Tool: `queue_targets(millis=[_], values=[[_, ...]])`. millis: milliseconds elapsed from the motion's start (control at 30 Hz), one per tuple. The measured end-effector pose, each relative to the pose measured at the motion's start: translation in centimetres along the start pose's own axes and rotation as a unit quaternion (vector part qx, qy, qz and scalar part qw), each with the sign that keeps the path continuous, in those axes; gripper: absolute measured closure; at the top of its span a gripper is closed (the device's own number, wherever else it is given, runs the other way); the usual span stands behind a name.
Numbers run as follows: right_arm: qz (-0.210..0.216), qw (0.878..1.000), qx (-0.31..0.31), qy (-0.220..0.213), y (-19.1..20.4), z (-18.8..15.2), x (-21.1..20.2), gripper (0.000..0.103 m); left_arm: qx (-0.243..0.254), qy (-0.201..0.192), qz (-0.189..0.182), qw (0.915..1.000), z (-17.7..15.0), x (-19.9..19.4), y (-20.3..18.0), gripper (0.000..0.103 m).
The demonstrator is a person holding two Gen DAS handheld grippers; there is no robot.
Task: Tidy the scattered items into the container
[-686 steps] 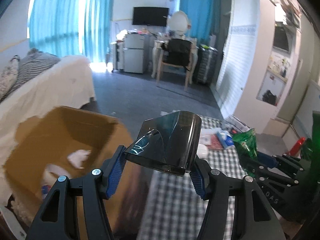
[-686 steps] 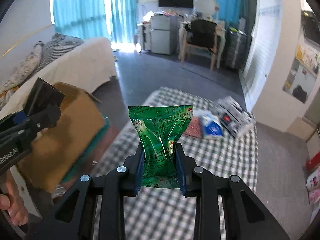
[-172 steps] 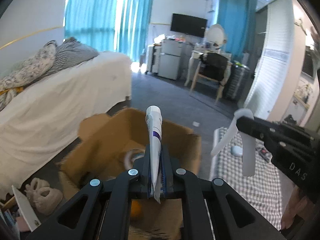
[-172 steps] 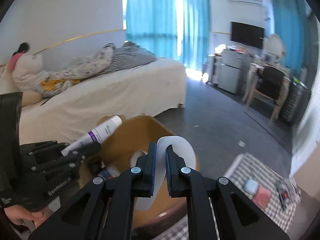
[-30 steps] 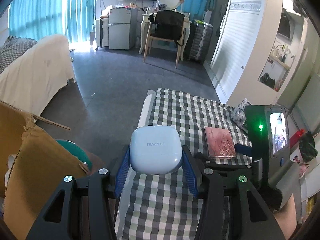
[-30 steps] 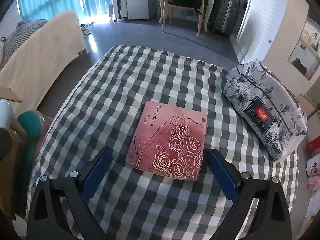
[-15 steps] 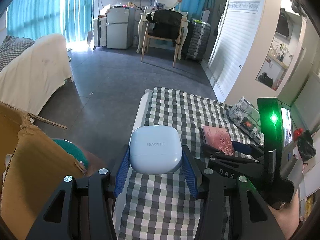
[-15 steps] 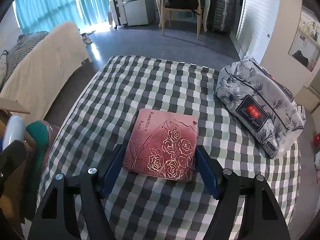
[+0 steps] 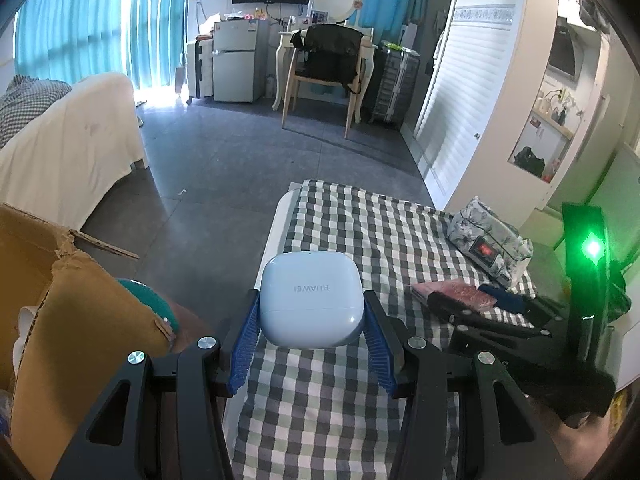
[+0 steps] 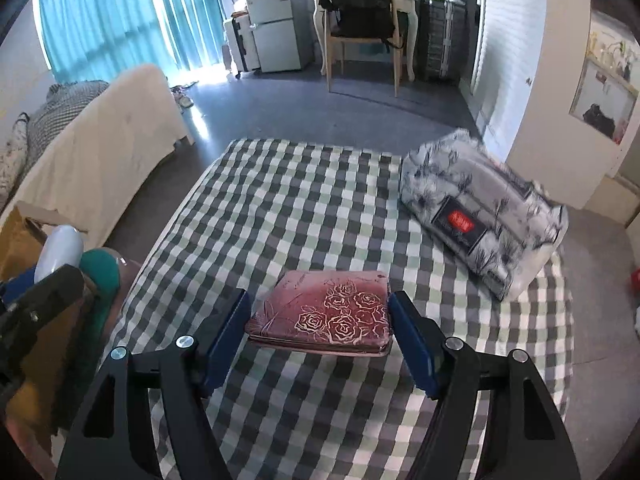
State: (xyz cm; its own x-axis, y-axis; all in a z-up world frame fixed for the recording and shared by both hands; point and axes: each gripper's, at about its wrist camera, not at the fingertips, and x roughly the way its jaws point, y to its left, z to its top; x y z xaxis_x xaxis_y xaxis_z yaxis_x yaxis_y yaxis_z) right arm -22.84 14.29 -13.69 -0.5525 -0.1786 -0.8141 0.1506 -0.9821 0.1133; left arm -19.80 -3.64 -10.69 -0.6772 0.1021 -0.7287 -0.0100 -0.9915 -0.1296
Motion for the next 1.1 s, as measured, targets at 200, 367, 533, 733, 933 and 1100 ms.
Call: queue_targets(millis=[200,367,533,733,933,1100], values=[[0.017,1.000,0.007,0.012,-1.1,-1.2,0.1,0.031,0.001,0.000,0.000,1.0000,-0.3,-0.5,-0.6,0.053],[0.108,0.987,0.114,0.032,-4.8,-1.4,0.2,0.018,0.006,-0.003,-0.004,1.0000,-0.4,-1.0,-0.9,0.053],[0.195,0.950,0.242,0.039,-9.7,-3.0,-0.2,0.018,0.009,-0.005,-0.007,0.9999,-0.1,-1.2,-1.2,0.053],[0.225,0.936,0.266,0.045,-11.0,-3.4,0.0,0.018,0.010,-0.004,-0.015,0.9998,-0.2,-1.1,-1.7,0.053],[0.252,0.926,0.277,0.042,-11.1,-3.6,0.7,0.019,0.015,-0.004,-0.014,0.9998,-0.3,-1.3,-2.1,0.053],[0.272,0.921,0.272,0.054,-9.9,-2.6,2.3,0.052,0.014,-0.004,-0.010,0.9998,-0.4,-1.2,-2.1,0.053]])
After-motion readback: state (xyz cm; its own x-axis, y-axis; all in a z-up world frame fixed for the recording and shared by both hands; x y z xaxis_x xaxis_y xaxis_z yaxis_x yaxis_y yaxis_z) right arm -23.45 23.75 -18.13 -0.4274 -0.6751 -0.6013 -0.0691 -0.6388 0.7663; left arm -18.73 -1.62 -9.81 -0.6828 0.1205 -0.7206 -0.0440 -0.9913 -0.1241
